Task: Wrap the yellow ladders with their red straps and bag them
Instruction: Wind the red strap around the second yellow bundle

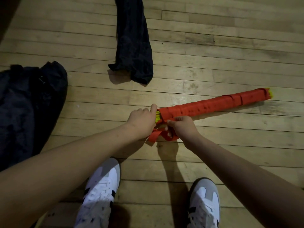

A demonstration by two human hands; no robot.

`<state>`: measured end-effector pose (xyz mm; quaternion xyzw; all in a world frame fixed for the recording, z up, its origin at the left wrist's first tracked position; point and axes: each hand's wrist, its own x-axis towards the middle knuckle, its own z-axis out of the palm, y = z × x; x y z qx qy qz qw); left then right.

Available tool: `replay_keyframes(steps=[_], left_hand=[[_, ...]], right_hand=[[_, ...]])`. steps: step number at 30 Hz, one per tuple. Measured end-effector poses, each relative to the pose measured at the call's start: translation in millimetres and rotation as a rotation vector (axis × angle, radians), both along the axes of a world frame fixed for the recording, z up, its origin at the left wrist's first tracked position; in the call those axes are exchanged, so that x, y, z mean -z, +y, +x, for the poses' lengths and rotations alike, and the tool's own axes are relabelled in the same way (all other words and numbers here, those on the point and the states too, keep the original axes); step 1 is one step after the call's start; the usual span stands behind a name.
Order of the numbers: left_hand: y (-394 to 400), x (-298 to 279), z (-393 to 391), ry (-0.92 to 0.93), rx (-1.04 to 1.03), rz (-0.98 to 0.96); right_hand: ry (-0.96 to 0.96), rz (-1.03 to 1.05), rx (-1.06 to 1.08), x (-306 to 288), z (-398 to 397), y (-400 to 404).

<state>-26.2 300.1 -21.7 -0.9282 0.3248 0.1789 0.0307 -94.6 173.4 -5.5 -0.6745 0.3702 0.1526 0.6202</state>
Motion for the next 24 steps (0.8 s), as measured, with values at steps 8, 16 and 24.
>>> replay_keyframes(steps=[8, 16, 24], left_hand=[[-2, 5, 4, -0.111, 0.017, 0.068], [-5, 5, 47, -0.208, -0.061, 0.085], [4, 20, 35, -0.109, -0.045, 0.031]], right_hand=[[-0.067, -0.192, -0.021, 6, 13, -3], [-0.062, 0.008, -0.025, -1, 31, -8], [-0.003, 0.036, 0.012, 9, 39, -11]])
